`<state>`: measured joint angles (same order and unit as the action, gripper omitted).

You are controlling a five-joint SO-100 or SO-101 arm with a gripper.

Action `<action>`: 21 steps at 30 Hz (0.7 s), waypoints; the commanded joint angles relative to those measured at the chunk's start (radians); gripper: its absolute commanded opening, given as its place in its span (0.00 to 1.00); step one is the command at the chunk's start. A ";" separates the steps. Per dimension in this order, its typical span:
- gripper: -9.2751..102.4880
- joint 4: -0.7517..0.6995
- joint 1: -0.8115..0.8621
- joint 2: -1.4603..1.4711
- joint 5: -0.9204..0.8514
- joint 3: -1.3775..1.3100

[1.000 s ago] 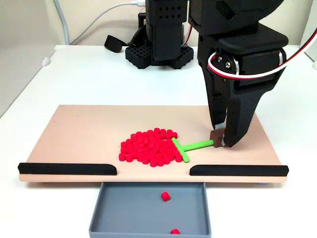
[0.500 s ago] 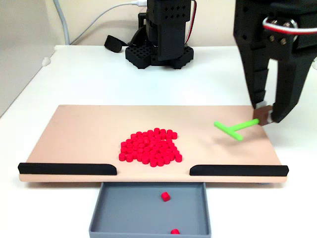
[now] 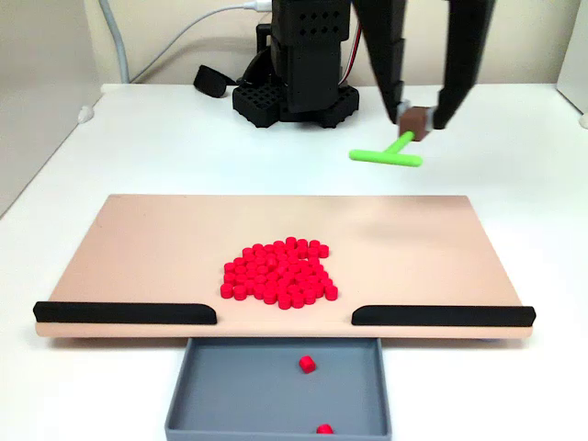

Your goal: Push granules from left to the grey container

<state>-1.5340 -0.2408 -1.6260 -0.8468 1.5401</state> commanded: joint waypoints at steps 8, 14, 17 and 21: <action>0.08 -0.002 0.192 -0.115 -0.560 0.110; 0.08 0.005 0.247 -0.129 -0.693 0.138; 0.08 0.012 0.276 -0.123 -0.718 0.143; 0.08 0.012 0.301 -0.129 -0.733 0.141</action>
<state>-1.5248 0.0460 -1.7150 -1.5739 1.6874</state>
